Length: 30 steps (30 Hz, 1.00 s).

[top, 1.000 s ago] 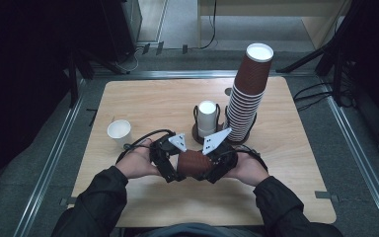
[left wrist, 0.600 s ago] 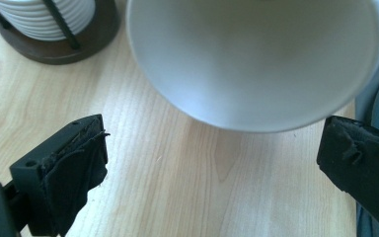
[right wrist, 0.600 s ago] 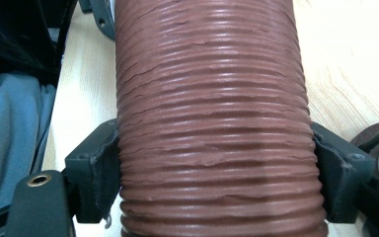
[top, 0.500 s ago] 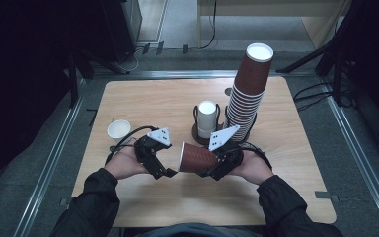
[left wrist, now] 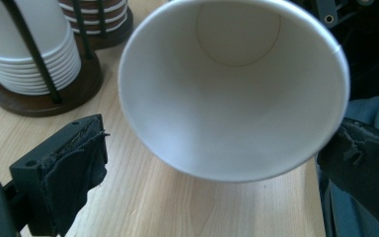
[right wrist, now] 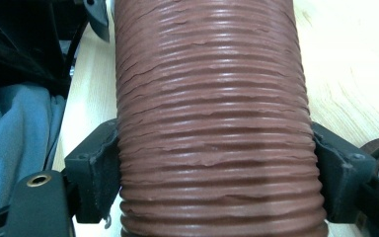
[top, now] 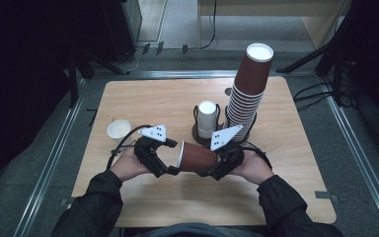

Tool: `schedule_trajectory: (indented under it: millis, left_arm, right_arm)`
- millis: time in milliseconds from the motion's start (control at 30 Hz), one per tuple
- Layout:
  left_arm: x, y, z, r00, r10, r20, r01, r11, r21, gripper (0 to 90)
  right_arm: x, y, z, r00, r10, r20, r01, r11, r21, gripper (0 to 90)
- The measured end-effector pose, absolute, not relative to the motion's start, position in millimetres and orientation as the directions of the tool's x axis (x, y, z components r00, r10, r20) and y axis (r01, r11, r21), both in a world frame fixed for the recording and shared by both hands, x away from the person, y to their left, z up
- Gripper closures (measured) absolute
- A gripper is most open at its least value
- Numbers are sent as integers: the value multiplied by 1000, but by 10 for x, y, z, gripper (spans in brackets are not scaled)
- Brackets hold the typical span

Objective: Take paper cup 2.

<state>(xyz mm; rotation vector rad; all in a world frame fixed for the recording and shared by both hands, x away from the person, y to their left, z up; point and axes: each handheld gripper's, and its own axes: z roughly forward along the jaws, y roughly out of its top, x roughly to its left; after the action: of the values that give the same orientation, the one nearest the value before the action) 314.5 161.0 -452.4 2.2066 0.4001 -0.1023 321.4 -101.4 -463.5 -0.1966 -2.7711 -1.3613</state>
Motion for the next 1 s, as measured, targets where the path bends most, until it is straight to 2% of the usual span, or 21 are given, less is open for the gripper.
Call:
schedule_trajectory:
  millis: [200, 467, 833, 1000]
  left_arm:
    - [3153, 1565, -4522, 947, 240, -215, 314, -542, 780, 0]
    - [3171, 1498, -4560, 939, 218, -265, 341, -523, 781, 0]
    - [3143, 1452, -4552, 945, 227, -234, 322, -545, 774, 0]
    - [3153, 1464, -4551, 939, 219, -266, 344, -533, 774, 64]
  right_arm:
    - [3209, -1014, -4618, -992, 79, 103, 130, 581, 803, 196]
    - [3196, -990, -4617, -992, 59, 107, 122, 565, 816, 196]
    - [3190, -970, -4614, -993, 50, 110, 119, 556, 823, 196]
    - [3200, -976, -4617, -992, 56, 115, 127, 557, 821, 196]
